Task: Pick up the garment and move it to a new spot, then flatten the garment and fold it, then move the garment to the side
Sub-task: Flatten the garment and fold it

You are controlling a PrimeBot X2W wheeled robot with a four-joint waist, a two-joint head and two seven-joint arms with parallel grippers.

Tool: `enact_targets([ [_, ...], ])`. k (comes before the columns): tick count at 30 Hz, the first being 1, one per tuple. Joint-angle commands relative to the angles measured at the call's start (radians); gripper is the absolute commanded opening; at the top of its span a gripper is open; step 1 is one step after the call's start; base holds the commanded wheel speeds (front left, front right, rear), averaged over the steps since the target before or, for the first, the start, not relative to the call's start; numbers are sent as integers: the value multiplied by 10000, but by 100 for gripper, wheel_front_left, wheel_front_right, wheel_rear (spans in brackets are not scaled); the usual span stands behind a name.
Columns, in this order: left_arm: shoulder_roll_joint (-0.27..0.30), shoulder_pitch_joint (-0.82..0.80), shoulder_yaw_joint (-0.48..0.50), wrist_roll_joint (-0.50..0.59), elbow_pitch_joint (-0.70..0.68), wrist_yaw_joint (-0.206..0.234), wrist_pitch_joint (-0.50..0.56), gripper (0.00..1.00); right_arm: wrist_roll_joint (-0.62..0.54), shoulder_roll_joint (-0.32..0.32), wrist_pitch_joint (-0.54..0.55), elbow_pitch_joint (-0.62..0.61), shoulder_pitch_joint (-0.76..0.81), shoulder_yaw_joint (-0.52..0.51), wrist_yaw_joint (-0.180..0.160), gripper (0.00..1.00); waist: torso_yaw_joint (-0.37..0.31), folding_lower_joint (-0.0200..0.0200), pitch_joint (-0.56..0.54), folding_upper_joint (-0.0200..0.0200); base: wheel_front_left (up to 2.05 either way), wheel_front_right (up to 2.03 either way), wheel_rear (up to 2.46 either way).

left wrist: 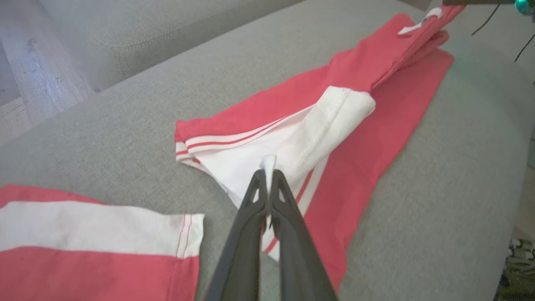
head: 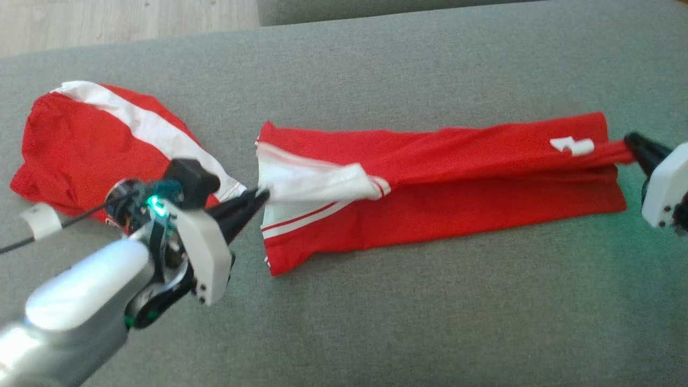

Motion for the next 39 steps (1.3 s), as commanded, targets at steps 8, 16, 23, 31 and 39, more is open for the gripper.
enact_targets([
  [8, 921, 141, 97, -132, -1543, 386, 724, 0, 568, -984, 893, -754, 575, 566, -9, 0, -65, 1, -143, -1, 0, 0, 0],
  [16, 1018, 254, -223, -31, -1863, 447, 1137, 0, 1000, -1293, 1586, -1061, 818, 937, -9, 0, -170, 1, -30, -1, 0, 0, 0],
  [23, 708, 283, -363, 394, -1437, 711, 922, 100, 1214, -1216, 1721, -945, 812, 899, -9, 100, -285, 1, 176, -1, 0, 0, 0],
  [31, -455, 411, 1272, 177, -687, 2091, -1877, 100, 1311, -596, -784, -1125, 231, -538, -9, 100, -396, 1, -91, -1, 0, 0, 0],
  [39, -1692, 1353, 3583, -199, -14, 3163, -4820, 100, 206, 914, -4064, -1832, 521, -2365, -9, 100, -285, 1, -915, -1, 0, 0, 0],
])
